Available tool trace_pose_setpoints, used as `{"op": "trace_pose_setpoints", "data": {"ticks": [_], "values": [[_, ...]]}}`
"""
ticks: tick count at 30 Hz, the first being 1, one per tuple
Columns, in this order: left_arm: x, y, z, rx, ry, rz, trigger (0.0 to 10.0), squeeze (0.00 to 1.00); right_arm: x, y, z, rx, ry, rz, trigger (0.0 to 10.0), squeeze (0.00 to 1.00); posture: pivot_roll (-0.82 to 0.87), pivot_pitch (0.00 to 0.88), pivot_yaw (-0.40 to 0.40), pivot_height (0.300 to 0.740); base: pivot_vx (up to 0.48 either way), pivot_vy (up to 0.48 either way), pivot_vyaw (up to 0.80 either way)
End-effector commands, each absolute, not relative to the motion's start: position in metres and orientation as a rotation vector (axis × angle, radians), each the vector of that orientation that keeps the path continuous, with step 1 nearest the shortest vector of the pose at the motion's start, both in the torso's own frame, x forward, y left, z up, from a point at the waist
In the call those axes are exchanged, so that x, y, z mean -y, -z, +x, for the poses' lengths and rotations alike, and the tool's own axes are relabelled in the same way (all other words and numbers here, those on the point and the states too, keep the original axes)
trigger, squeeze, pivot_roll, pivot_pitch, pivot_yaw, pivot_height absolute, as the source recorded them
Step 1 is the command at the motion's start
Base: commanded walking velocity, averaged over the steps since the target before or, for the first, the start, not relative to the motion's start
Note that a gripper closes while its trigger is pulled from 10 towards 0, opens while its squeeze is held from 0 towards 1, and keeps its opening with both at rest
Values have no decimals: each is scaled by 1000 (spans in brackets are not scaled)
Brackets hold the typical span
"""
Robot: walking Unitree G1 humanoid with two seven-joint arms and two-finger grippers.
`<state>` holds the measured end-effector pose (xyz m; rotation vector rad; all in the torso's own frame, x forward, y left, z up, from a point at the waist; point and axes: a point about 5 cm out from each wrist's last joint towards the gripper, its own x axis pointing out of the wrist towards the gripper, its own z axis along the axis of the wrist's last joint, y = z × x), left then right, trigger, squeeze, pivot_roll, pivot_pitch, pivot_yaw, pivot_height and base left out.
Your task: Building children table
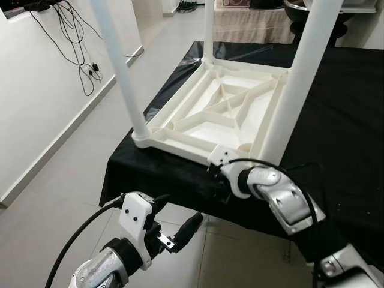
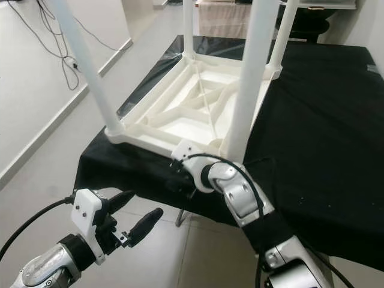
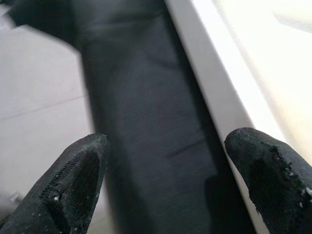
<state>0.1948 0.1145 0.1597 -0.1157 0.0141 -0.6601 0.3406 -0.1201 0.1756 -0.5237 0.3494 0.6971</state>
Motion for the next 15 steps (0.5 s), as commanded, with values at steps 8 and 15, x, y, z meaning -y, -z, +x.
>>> {"op": "trace_pose_setpoints", "data": {"ticks": [8,15], "values": [[-115,-161,195,-2,653,-120,10000,0,124,-195,353,-267,-585,-551,10000,0,13,186,50,740,0,0,0],[-115,-162,195,-1,652,-121,10000,0,138,-198,358,-288,-536,-563,10000,0,11,188,51,740,0,0,0]]}}
